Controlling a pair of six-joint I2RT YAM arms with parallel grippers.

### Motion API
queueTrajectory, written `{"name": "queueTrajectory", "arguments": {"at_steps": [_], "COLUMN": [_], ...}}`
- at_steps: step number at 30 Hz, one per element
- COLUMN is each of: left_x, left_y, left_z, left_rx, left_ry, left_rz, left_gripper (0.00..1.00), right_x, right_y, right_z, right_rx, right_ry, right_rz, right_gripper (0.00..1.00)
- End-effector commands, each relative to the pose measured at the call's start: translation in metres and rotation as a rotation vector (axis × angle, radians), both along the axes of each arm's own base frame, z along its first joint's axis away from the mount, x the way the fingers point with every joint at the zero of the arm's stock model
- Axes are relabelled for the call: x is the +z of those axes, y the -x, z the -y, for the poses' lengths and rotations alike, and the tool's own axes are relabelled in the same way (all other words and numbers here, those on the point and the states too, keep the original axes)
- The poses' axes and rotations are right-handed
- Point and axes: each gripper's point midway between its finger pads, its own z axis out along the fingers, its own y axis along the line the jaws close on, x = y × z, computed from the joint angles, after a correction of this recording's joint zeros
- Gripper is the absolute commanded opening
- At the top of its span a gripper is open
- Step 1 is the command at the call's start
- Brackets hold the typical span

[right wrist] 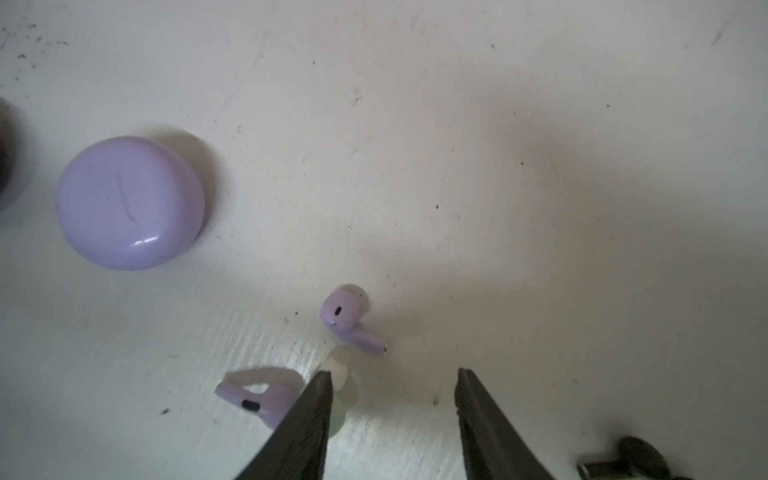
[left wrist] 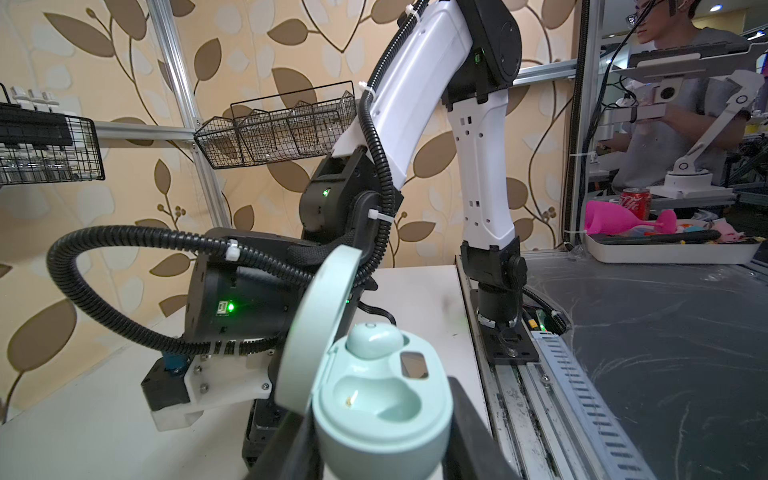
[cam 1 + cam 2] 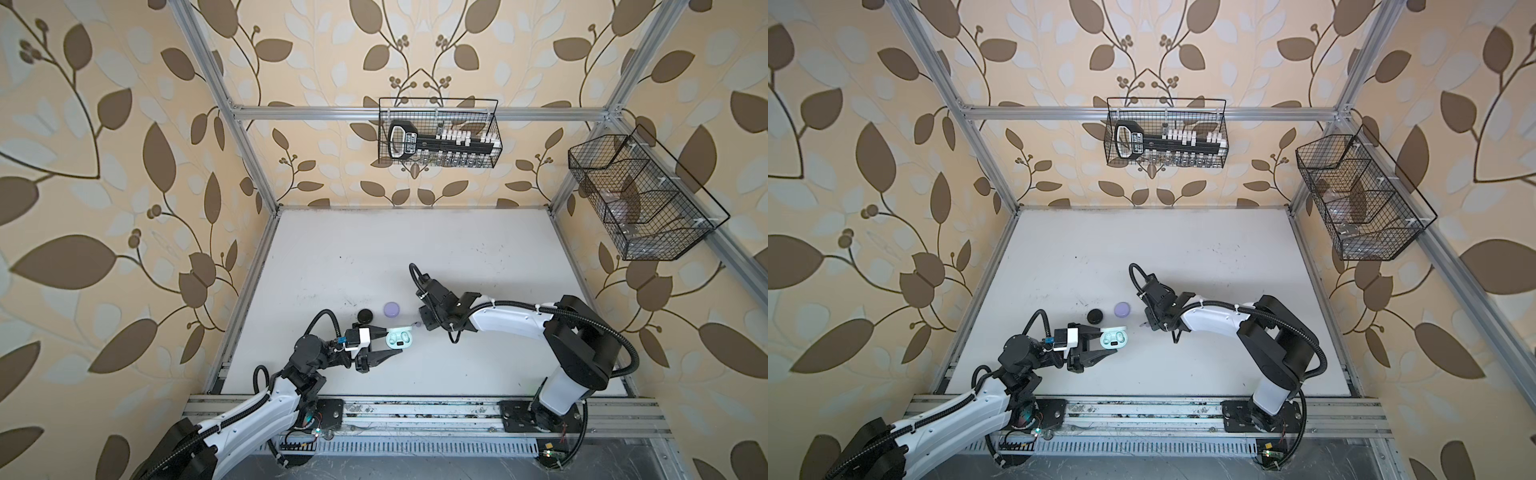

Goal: Insert the wireless bluetooth earbuds into the charging case
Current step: 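Swing the right gripper over the second mint-green earbud on the table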

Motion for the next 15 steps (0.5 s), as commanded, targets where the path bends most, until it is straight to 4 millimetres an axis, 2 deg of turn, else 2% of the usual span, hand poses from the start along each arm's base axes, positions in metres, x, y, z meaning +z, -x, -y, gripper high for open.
{"name": "queueTrajectory", "arguments": {"at_steps": [1, 5, 15], "left_x": [0.010, 0.011, 0.012], "left_y": [0.002, 0.003, 0.002], "left_z": [-0.001, -0.001, -0.003], "left_rx": [0.007, 0.004, 0.021], "left_ry": [0.028, 0.033, 0.036], "left_rz": [0.042, 0.043, 0.049], "left_gripper": [0.00, 0.00, 0.00], "right_x": [-0.002, -0.003, -0.017], "right_y": [0.005, 0.009, 0.005], "right_z": [-0.002, -0.012, -0.007], "right_rx": [0.026, 0.046, 0.035], "right_ry": [0.038, 0.021, 0.092], "right_rz": [0.004, -0.011, -0.021], "right_gripper": [0.50, 0.50, 0.49]}}
